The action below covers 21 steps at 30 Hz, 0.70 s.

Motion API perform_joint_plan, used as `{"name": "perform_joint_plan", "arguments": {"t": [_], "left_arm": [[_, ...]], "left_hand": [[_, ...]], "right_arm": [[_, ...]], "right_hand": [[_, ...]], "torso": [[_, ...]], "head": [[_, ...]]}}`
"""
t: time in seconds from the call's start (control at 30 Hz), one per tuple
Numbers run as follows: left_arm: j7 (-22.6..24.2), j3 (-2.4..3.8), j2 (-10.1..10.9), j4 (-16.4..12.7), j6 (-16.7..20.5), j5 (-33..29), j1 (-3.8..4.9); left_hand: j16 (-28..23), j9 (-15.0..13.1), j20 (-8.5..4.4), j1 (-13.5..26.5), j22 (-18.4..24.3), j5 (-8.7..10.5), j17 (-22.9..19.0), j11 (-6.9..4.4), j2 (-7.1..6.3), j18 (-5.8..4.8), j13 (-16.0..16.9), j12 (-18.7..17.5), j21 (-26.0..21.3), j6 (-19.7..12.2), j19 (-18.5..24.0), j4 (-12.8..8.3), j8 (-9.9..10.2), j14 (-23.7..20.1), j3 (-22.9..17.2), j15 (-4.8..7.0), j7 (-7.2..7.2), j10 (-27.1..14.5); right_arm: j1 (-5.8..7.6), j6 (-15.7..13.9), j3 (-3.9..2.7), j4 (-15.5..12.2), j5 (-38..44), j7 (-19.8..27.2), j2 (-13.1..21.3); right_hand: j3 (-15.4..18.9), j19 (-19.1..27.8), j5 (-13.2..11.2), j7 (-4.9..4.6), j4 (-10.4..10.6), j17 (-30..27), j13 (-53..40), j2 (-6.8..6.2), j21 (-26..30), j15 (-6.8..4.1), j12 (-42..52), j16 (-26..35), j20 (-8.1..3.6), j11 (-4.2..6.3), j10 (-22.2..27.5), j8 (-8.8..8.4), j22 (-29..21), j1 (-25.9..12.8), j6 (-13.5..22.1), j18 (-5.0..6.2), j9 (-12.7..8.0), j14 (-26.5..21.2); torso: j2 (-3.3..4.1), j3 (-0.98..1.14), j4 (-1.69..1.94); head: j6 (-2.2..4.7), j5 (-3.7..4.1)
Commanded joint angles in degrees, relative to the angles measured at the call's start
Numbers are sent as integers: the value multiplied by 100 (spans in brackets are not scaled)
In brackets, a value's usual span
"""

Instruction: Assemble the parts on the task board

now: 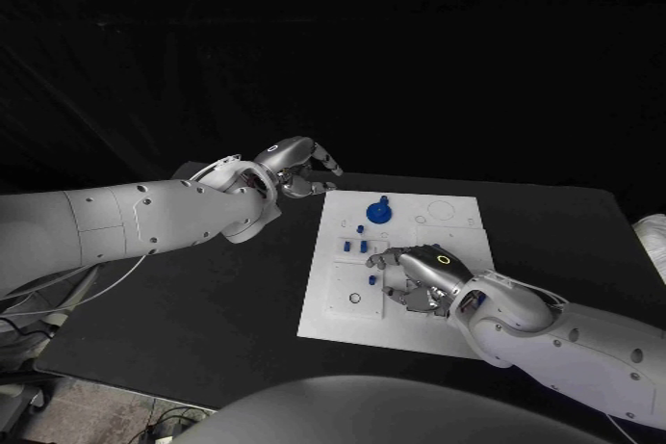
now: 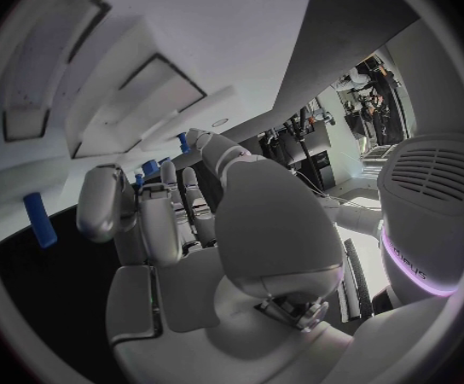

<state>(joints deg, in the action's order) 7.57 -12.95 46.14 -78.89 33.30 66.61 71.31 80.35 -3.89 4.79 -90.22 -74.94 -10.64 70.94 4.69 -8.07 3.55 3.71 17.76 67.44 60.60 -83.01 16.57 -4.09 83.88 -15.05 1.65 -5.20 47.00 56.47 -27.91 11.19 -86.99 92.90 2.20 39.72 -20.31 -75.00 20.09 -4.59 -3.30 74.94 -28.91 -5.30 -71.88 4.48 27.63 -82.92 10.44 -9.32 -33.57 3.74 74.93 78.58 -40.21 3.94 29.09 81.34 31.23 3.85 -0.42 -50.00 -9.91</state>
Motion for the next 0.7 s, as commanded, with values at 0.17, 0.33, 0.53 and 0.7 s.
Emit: {"name": "perform_joint_plan", "arguments": {"t": [0.17, 0.33, 0.53, 0.7], "left_arm": [[-14, 2, -8, -4, -41, 7, 2], [-10, 0, -45, 13, -39, 5, -2], [-6, -2, -84, 18, -41, 4, -18], [11, -2, -92, 9, -38, 3, -46]], "left_hand": [[-14, -3, 1, -38, -912, -26, -12, 25, 10, 89, -7, 6, -26, 10, 22, -2, 18, 130, -28, -38, 35, -4], [-15, -3, 2, -37, -911, -26, -14, 26, 11, 90, -7, 5, -29, 11, 24, -1, 18, 129, -28, -40, 40, -6], [-15, -3, 3, -35, -912, -26, -14, 26, 13, 89, -8, 5, -29, 11, 24, 0, 18, 128, -29, -41, 42, -7], [-13, -3, 3, -34, -912, -27, -10, 25, 17, 89, -8, 5, -28, 12, 24, 1, 18, 129, -30, -41, 41, -9]], "right_arm": [[483, -537, -21, -618, -64, 98, 519], [938, -452, -22, -877, -177, -6, 855], [1241, -126, -20, -799, -17, -507, 1021], [1301, 241, -18, -608, 146, -984, 1018]], "right_hand": [[90, -45, -26, -89, 93, 286, -75, 7, -57, 15, 242, -23, 20, 13, 24, 57, 881, -13, -168, 77, -86, -3], [267, -378, -515, -107, 383, 519, -85, 28, -420, -32, 483, -196, -4, 82, -191, 112, 1005, -275, -428, -12, -177, 226], [565, -658, -985, -145, 715, 753, -1, -5, -726, -44, 528, -347, -31, 105, -200, 74, 1107, -605, -562, -89, -310, 434], [850, -517, -1057, -136, 984, 624, 151, -78, -534, 46, 359, -288, 35, 3, 93, -1, 1033, -833, -477, -41, -441, 357]], "torso": [[0, -2, -5], [-6, -4, -1], [-12, -5, -3], [2, 15, -8]], "head": [[0, 70], [0, 148], [0, 200], [0, 208]]}}
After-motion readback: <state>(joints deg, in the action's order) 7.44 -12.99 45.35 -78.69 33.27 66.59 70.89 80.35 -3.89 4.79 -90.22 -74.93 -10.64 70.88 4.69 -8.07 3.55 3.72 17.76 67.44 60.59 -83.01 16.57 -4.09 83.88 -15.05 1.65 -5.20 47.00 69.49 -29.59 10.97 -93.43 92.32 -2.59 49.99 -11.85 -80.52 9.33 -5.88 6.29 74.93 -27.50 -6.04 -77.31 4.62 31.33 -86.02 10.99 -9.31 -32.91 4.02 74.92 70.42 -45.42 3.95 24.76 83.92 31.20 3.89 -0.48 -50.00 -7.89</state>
